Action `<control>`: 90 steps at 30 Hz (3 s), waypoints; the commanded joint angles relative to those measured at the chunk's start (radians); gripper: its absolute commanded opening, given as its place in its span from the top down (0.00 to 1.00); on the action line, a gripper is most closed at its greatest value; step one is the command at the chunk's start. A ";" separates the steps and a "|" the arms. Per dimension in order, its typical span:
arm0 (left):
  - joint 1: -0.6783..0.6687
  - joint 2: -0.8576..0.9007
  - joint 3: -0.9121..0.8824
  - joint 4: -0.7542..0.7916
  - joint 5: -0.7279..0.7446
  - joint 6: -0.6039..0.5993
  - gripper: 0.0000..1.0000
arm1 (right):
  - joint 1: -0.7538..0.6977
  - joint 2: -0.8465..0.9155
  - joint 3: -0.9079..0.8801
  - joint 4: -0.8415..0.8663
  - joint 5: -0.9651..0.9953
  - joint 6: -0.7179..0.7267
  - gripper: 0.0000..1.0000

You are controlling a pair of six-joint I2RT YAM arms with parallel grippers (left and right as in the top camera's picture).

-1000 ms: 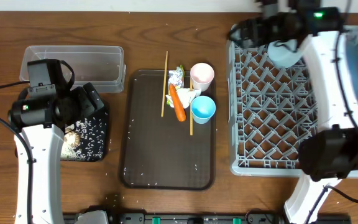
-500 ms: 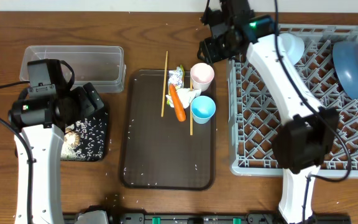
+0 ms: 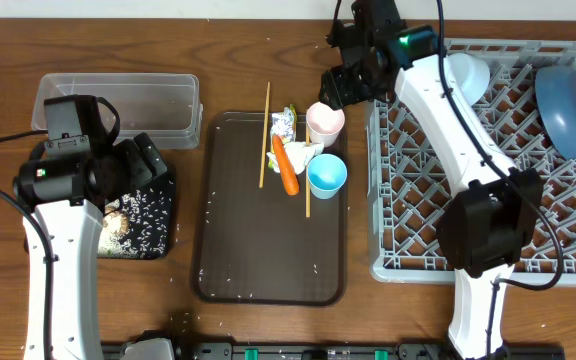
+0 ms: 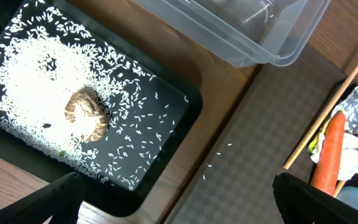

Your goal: Sort waste into correct bins and load items into the dishwasher rack

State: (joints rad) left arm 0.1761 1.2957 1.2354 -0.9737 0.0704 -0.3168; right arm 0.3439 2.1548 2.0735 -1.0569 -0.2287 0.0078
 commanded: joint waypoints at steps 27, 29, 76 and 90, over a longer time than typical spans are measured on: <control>0.002 -0.006 0.012 0.208 0.115 0.062 0.02 | 0.058 -0.056 0.006 0.027 -0.042 -0.021 0.21; -0.019 0.009 0.012 0.248 0.202 0.111 0.02 | 0.044 -0.056 0.006 0.015 -0.035 -0.020 0.20; -0.645 0.633 0.012 0.451 0.012 -0.108 0.43 | -0.319 -0.056 0.006 -0.225 -0.029 -0.043 0.25; -0.686 0.646 0.012 0.456 -0.008 -0.167 0.51 | -0.319 -0.056 0.006 -0.249 -0.029 -0.068 0.25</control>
State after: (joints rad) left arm -0.4877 1.9236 1.2362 -0.5171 0.0887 -0.4568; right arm 0.0303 2.1323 2.0735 -1.3010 -0.2577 -0.0372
